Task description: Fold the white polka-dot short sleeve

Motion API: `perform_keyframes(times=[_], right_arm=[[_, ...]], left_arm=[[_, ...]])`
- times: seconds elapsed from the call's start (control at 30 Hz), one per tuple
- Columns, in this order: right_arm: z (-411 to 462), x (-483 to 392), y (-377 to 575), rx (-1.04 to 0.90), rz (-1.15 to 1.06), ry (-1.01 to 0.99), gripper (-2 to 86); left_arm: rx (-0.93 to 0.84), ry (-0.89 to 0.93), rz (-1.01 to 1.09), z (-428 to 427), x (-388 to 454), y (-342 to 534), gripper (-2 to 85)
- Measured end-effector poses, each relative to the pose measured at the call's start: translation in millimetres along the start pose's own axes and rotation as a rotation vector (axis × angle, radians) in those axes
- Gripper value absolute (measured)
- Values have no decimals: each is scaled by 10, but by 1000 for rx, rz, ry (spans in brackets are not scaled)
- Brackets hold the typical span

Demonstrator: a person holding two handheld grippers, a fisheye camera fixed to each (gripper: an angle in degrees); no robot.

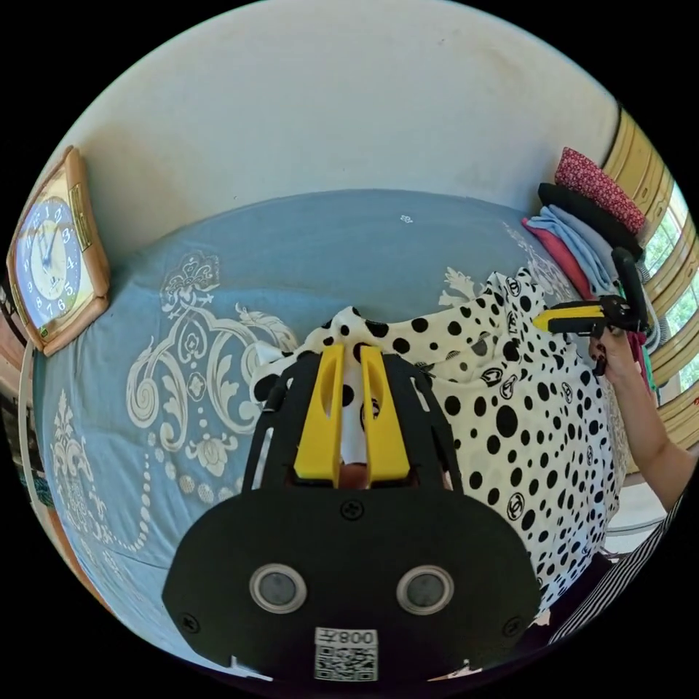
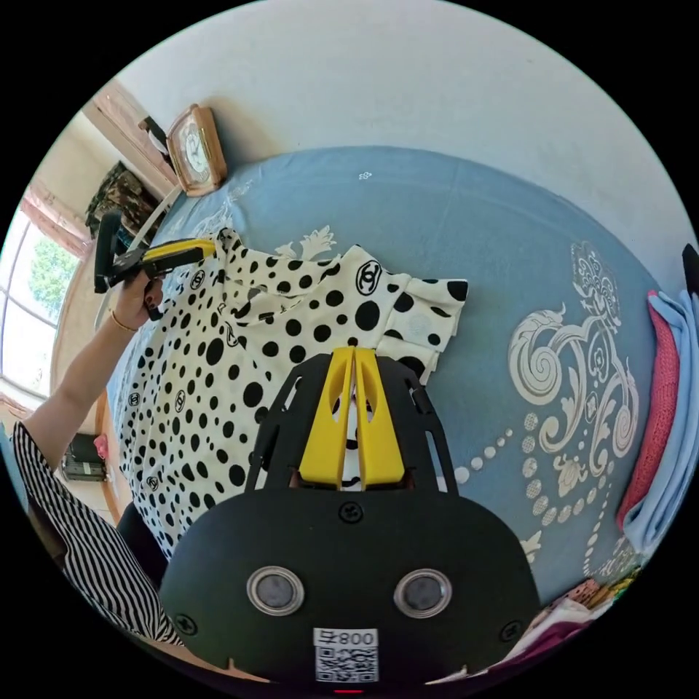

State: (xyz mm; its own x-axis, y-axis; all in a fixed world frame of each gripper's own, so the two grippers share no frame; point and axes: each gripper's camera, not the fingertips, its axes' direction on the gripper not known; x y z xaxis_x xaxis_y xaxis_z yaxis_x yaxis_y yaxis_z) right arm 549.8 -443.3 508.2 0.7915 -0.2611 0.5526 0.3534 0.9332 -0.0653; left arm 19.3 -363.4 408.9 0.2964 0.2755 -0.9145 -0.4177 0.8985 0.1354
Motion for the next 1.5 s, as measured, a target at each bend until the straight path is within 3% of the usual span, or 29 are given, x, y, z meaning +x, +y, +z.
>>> perform_keyframes(times=[0.17, 0.27, 0.33, 0.5, 0.87, 1.13, 1.3, 1.5], right_arm=[[-146, -441, 33, 120, -108, 1, 4], [-37, -828, -174, 97, -259, -7, 10], [129, -1092, -401, 39, -371, 30, 21], [419, -1436, -729, -72, -562, 29, 56], [754, -1884, -1210, -165, -765, 127, 43], [844, -2016, -1579, -308, -876, 82, 5], [804, -1872, -1920, -391, -816, -78, 8], [951, -1551, -2440, -468, -600, -244, 23]], left_arm=[[101, 141, 54, -161, 221, 132, 58], [74, 224, 259, -71, 636, 74, 82], [11, 160, 453, 96, 996, -6, 97], [-111, 58, 628, 479, 1303, -124, 63], [-103, 276, 562, 603, 1101, -441, 23], [-108, 300, 602, 774, 1108, -713, 81], [-199, 236, 690, 990, 1225, -860, 29], [-274, 488, 529, 1210, 885, -1219, 24]])
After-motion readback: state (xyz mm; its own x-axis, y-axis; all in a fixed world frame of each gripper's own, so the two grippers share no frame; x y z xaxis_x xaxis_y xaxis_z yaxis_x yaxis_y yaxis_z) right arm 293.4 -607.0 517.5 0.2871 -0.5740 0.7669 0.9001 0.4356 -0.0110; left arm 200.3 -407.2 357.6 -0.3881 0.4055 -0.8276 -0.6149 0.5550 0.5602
